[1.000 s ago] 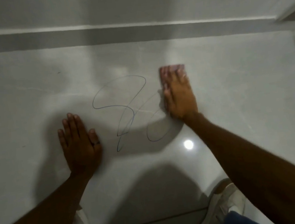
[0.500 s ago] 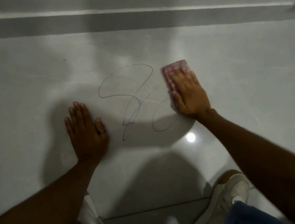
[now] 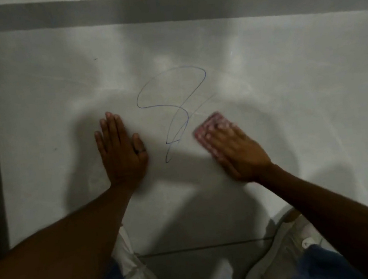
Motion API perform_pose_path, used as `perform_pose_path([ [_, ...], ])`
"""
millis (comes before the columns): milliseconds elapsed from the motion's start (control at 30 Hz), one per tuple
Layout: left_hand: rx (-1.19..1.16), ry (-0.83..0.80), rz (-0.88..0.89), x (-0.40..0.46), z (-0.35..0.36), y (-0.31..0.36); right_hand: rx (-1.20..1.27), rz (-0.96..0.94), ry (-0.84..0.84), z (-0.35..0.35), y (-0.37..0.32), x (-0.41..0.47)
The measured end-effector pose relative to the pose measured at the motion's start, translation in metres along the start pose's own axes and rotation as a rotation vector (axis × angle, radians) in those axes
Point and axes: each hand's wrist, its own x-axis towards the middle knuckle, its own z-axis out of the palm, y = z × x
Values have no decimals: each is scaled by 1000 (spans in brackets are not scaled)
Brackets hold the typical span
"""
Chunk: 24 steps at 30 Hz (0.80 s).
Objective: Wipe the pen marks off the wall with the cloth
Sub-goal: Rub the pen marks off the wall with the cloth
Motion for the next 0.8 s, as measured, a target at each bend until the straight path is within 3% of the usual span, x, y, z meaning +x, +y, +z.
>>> perform_pose_path([
  [100,-7,-15,-8,1,-1,0,-22,665,195,-11,-11,34],
  [167,-23,-18,-14,1,-1,2,19,847,214,-17,-34,65],
  [200,-27,-19,-12,1,-1,2,38,732,180,-15,-47,71],
  [333,-15,-5,6,1,2,-1,164,-293,-106,17,-104,15],
  [400,-32,-11,-2,1,1,-3,119,-492,-212,25,-113,-11],
  [500,-36,-3,-8,2,1,-1,162,-552,-190,27,-89,2],
  [567,-16,5,0,1,1,0,135,-441,-114,17,-66,27],
  [633,-7,-10,3,0,1,-2,83,-203,-20,3,-46,55],
  [800,-15,-21,-5,1,1,-3,28,761,200,-25,-26,120],
])
